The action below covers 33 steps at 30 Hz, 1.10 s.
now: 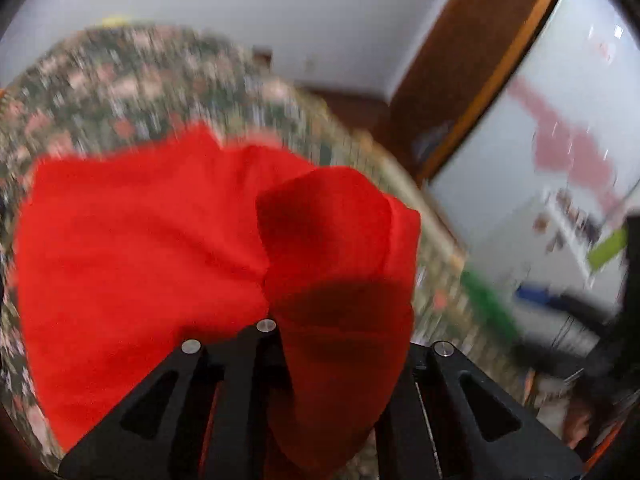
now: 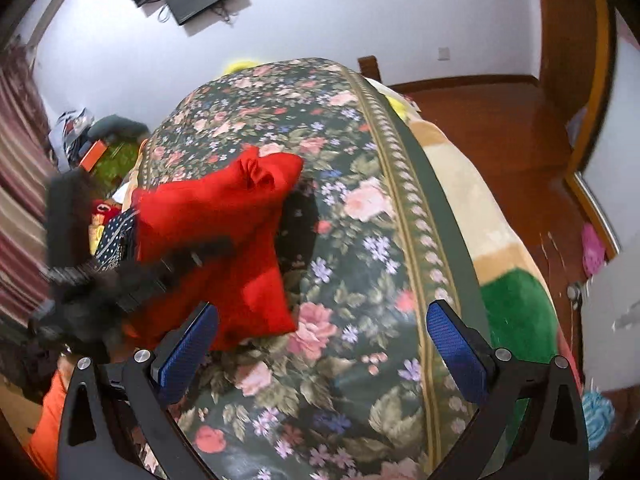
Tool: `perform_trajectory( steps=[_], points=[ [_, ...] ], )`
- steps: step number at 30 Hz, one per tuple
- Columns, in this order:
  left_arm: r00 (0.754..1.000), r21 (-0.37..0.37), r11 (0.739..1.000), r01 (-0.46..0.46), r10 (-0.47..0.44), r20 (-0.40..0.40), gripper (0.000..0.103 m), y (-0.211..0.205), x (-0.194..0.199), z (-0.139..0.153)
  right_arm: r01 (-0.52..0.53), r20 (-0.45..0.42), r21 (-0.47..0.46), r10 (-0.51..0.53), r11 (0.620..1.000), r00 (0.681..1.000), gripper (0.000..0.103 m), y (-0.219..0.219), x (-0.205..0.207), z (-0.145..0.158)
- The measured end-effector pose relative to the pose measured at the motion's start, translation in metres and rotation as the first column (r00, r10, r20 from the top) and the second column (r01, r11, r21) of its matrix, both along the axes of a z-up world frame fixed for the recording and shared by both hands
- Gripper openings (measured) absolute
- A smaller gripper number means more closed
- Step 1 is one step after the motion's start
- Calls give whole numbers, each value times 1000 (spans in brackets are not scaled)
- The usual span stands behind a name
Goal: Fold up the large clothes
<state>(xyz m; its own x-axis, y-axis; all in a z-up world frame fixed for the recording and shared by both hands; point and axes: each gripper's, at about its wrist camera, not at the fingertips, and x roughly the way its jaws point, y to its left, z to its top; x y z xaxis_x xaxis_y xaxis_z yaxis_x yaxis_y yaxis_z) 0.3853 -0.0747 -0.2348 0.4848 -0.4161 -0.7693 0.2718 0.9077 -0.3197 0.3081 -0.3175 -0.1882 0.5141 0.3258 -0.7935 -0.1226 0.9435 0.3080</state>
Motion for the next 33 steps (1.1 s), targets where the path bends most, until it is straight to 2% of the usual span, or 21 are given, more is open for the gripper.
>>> perform_trajectory(
  steps=[1,3,5,7,9,12,14,18,20,22,26,28,31,33],
  points=[
    [1000,24,1000,16,-15,-26,9,-2,-5,-8,5,-4,6,-5,1000,1000,103,-3,-3,-1],
    [999,31,998,48,-47,-25,18,-6,-19,-9,15,-2,18,-15,1000,1000,103,-5,-8,0],
    [996,31,996,88,-88,-20,45,-1,-30,-4,17,3,19,-17,1000,1000,103,-3,-7,0],
    [993,45,992,119,-119,-13,55,7,-46,4,11,7,34,-11,999,1000,103,3,-4,3],
    [992,75,989,127,-127,-2,56,9,-57,13,-9,15,55,8,998,1000,103,10,1,6],
    [991,113,988,105,-113,70,57,30,-76,32,-51,31,75,49,996,998,103,30,8,12],
    [991,124,991,58,-73,115,66,50,-84,44,-81,34,77,79,994,996,103,45,14,13],
    [988,171,984,-51,25,149,72,85,-81,45,-161,32,51,159,986,987,103,84,31,7],
    [988,190,975,-116,94,120,72,105,-73,36,-193,14,50,192,980,981,103,98,39,-1],
    [987,176,972,-155,144,75,72,119,-67,22,-216,-25,39,217,976,976,103,109,47,-14],
    [988,148,977,-151,155,-14,76,131,-67,-9,-211,-90,-42,207,977,974,103,104,60,-44],
    [986,187,969,-164,166,5,82,128,-72,-21,-177,-122,-82,166,981,979,103,91,62,-61],
    [984,157,972,-177,178,4,83,128,-78,-30,-159,-202,-2,156,987,967,103,64,58,-87],
    [982,137,972,-188,190,-2,83,130,-80,-31,-169,-165,2,167,986,972,103,55,49,-84]
  ],
)
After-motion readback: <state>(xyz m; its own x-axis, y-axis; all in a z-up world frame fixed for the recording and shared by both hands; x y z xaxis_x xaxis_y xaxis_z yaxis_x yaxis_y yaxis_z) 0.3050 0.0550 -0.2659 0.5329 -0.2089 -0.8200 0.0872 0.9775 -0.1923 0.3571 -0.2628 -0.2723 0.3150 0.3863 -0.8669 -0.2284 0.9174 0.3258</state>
